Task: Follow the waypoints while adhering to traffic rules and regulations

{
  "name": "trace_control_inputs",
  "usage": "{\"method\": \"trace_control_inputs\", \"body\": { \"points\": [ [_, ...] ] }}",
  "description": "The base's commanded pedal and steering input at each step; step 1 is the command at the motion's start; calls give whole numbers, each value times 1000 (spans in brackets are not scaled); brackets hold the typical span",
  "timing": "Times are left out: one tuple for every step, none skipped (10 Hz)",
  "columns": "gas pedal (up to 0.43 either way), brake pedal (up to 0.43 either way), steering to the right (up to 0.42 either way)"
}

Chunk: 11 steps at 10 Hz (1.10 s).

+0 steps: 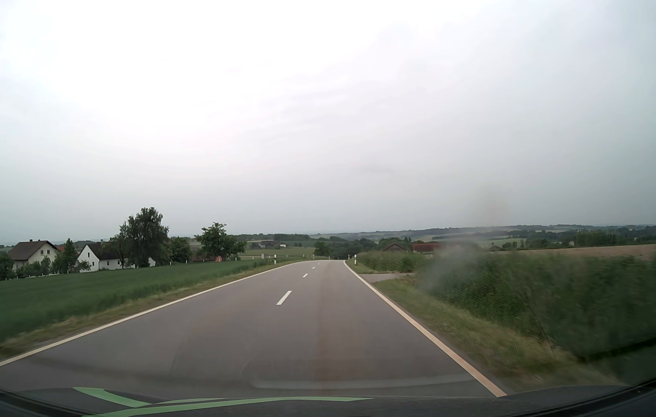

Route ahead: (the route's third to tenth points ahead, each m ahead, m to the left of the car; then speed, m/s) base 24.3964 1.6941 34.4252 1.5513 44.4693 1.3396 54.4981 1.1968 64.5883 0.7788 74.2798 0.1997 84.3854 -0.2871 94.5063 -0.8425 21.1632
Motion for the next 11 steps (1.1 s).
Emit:
{"method": "trace_control_inputs", "body": {
  "points": [
    [47, 0, 4],
    [47, 0, 4],
    [47, 0, 4],
    [47, 0, 4],
    [59, 0, 1],
    [59, 0, 0],
    [59, 0, 0],
    [59, 0, 0],
    [59, 0, 1],
    [67, 0, 2],
    [67, 0, 2]
  ]
}}
